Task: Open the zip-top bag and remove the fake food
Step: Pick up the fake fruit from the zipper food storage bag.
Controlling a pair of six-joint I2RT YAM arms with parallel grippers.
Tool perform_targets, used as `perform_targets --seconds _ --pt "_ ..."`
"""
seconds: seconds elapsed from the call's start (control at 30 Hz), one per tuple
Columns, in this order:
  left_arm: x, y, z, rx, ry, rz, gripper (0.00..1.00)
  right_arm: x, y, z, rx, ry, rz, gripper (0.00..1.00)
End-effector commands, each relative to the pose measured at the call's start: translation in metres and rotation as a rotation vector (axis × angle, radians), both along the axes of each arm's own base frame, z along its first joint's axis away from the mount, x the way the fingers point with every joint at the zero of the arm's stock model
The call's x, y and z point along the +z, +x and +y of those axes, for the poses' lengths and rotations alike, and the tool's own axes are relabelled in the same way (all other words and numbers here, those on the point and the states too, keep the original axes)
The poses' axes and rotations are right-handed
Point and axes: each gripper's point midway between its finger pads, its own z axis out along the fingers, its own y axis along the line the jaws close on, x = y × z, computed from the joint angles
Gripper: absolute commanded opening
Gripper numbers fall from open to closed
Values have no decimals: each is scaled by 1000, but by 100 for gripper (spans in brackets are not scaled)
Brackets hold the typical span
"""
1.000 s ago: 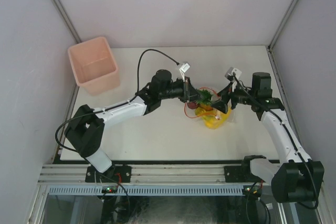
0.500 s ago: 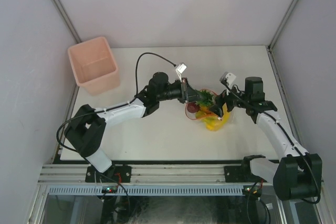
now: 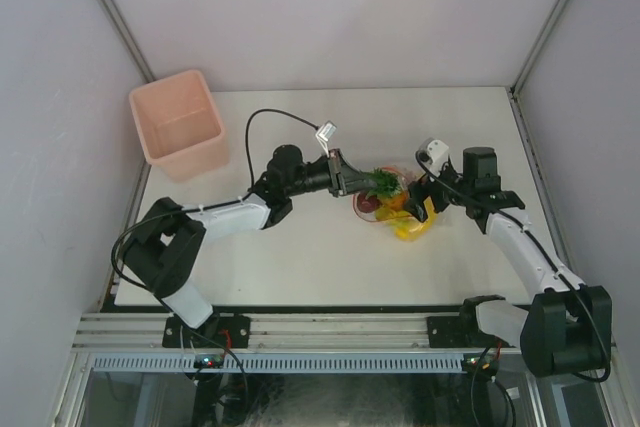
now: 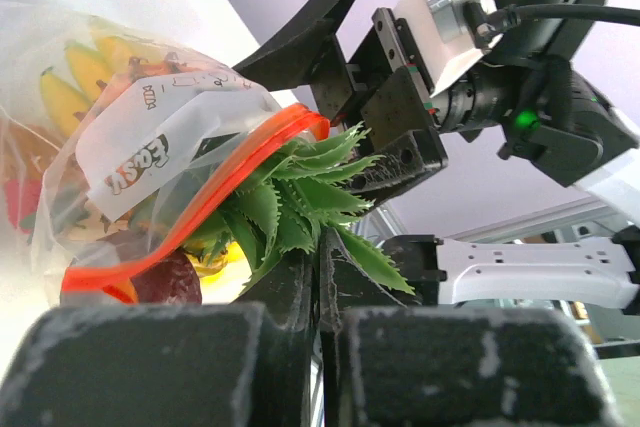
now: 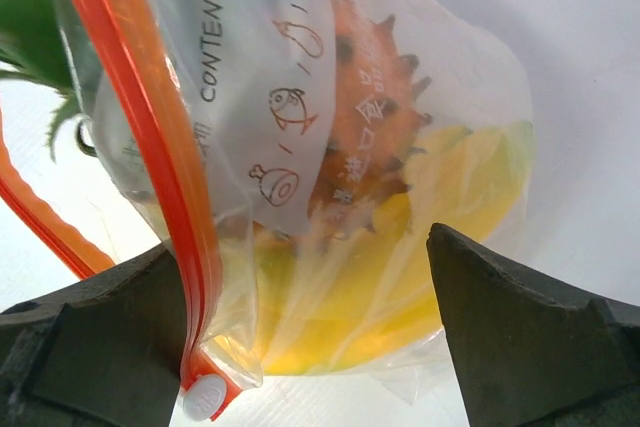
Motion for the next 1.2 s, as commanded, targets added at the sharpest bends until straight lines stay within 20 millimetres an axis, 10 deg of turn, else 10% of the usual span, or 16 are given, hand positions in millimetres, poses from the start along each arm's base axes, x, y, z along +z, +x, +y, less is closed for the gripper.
perform_targets --seconds 0.0,0.47,0.73,1.03,1.17 --pt "56 -21 6 -111 -194 -108 0 16 8 -6 -7 21 -38 87" --pt "-8 -21 -7 -161 67 -184 0 63 -28 20 245 231 -68 72" --pt "-4 -18 -15 -149 156 -296 0 85 -22 21 226 265 -98 73" --pt "-3 -16 -13 -129 302 -463 0 68 -4 9 115 197 -67 27" --pt "-8 -15 -10 -146 388 -540 0 81 -14 20 178 249 -75 23"
